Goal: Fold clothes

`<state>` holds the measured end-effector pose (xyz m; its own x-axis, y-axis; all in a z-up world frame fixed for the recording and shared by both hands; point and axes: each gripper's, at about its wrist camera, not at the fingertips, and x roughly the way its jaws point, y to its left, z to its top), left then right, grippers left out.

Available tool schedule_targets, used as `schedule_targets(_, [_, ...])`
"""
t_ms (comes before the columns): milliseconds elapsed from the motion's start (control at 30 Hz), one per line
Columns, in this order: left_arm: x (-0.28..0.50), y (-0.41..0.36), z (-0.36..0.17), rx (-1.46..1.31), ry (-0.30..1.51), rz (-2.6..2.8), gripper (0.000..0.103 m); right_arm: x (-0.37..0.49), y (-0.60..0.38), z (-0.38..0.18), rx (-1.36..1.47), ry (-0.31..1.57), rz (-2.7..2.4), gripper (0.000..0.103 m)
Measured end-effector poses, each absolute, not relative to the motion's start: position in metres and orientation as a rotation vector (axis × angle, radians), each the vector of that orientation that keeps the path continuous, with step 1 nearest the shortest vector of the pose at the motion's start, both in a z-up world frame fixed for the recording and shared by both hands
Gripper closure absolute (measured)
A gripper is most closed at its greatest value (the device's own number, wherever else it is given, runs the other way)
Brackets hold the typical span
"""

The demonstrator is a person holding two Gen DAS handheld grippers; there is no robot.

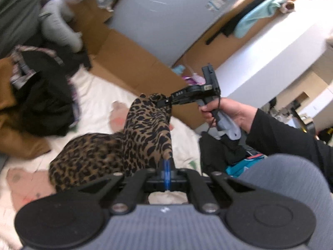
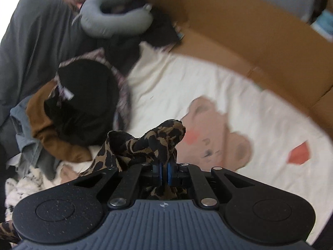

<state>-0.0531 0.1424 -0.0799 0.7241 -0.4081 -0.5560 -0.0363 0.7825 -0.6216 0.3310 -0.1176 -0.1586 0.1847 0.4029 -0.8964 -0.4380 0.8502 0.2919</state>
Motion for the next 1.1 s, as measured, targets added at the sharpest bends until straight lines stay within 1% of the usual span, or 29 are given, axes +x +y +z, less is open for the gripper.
schedule_targets(167, [-0.02, 0.116, -0.084, -0.632, 0.756, -0.302, 0.103, 0.336, -0.166, -0.158, 0.009, 1.226, 0.515, 0.1])
schedule_targets(300, [0.002, 0.093, -0.095, -0.621, 0.788, -0.365, 0.103, 0.333, -0.205, -0.175, 0.015, 1.248, 0.444, 0.1])
schedule_targets(567, [0.039, 0.053, -0.125, -0.583, 0.862, -0.493, 0.103, 0.329, -0.276, -0.187, 0.008, 1.287, 0.352, 0.1])
schedule_targets(767, [0.049, 0.041, -0.139, -0.563, 0.925, -0.524, 0.102, 0.313, -0.328, -0.217, -0.023, 1.345, 0.265, 0.1])
schedule_targets(933, [0.04, 0.068, -0.16, -0.591, 0.965, -0.41, 0.089, 0.308, -0.372, -0.239, -0.005, 1.364, 0.166, 0.102])
schedule_targets(1000, [0.037, 0.082, -0.17, -0.594, 0.981, -0.345, 0.088, 0.305, -0.385, -0.243, 0.002, 1.337, 0.132, 0.102])
schedule_targets(1067, [0.034, 0.095, -0.181, -0.587, 0.996, -0.28, 0.085, 0.299, -0.397, -0.244, 0.043, 1.304, 0.112, 0.103])
schedule_targets(1100, [0.034, 0.101, -0.185, -0.586, 1.002, -0.247, 0.078, 0.295, -0.403, -0.244, 0.074, 1.285, 0.107, 0.101])
